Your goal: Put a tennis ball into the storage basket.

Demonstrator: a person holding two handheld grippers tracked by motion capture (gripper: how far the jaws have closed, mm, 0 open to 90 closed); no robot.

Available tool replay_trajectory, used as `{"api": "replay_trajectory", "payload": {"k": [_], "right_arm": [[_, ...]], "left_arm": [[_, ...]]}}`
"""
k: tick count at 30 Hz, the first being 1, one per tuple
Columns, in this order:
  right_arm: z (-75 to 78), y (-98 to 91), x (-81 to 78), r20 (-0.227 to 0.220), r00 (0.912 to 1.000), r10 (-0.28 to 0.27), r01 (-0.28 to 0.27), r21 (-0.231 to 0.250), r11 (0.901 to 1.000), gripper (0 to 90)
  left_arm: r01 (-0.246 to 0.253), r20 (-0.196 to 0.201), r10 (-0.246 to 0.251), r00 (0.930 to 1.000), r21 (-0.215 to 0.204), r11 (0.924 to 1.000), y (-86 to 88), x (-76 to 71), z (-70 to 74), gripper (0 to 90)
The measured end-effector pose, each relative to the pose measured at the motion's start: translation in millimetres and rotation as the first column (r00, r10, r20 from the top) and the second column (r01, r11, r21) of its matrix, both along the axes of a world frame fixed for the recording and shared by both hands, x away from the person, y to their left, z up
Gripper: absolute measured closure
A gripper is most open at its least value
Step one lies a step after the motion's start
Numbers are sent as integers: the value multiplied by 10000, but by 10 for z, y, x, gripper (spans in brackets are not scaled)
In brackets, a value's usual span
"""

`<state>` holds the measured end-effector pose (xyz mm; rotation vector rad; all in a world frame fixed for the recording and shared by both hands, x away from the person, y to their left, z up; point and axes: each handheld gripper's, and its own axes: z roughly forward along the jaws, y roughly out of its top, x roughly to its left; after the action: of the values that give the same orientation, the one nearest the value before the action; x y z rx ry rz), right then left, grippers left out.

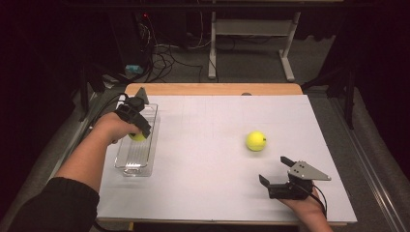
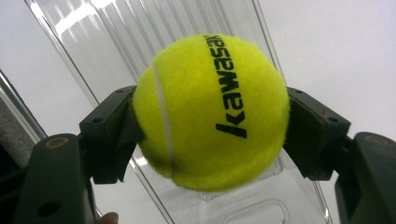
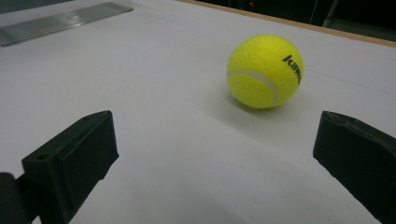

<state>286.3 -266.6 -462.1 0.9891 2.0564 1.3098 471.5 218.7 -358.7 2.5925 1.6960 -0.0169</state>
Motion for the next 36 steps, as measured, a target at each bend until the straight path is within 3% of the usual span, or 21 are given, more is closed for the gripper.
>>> {"api": "replay_trajectory", "payload": {"k": [10,11,13,15,24,36], "right_arm": [[-3,3,-2,-30,10000,41,-41,37,10000,0],[-3,3,-2,-15,10000,48,-48,31,10000,0],[0,5,-4,11,10000,61,-61,54,10000,0],[-1,5,-2,19,10000,65,-65,40,10000,0],[-1,10,-1,8,10000,59,-59,-4,10000,0],[9,13,0,50,10000,24,-24,-21,10000,0]], "left_arm": [[-144,89,142,9999,162,9998,17,40,-18,256],[-184,191,182,9997,70,9998,27,39,1,232],[-316,462,320,9984,-99,9995,42,27,67,48],[-198,501,209,9985,-214,9996,36,2,121,5],[400,497,-394,9980,-105,9991,-101,-105,172,6],[1597,494,-1590,9860,-105,9871,-586,-242,115,6]]}}
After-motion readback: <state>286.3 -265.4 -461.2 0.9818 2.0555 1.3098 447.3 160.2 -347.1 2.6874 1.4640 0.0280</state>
